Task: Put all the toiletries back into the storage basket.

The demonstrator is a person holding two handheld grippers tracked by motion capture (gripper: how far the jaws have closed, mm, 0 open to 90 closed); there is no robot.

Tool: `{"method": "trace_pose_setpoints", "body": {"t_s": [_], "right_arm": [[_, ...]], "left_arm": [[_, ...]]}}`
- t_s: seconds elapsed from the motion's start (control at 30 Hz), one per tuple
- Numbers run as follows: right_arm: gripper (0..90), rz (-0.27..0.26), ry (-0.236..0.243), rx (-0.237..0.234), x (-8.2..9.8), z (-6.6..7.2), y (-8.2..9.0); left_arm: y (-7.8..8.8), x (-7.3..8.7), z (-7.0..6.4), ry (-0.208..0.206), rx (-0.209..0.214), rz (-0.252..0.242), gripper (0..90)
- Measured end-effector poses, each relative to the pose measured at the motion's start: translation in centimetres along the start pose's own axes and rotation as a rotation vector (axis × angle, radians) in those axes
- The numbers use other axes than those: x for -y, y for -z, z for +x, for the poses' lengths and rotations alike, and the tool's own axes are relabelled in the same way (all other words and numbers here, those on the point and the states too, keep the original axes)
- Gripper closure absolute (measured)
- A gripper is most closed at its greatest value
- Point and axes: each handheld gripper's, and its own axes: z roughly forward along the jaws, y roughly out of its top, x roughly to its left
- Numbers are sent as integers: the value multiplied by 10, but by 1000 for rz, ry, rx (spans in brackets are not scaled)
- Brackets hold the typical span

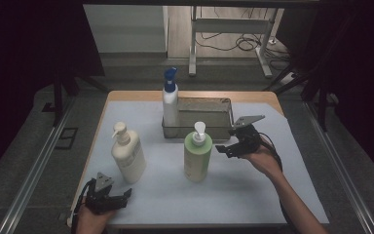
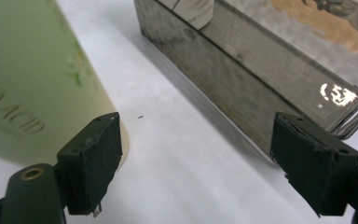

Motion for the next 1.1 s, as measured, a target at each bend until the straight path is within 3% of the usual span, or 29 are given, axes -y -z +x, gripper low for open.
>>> {"method": "trace_pose_setpoints", "body": {"t_s": [0.27, 0.63, 1.1], "right_arm": [[130, 5, 20, -23, 7, 12, 6], [20, 5, 46, -70, 12, 33, 12], [1, 1, 73, -125, 5, 56, 11]], "left_arm": [[0, 0, 0, 0, 0, 0, 125], [0, 0, 0, 0, 0, -1, 125], [0, 0, 0, 1, 0, -1, 124]]}}
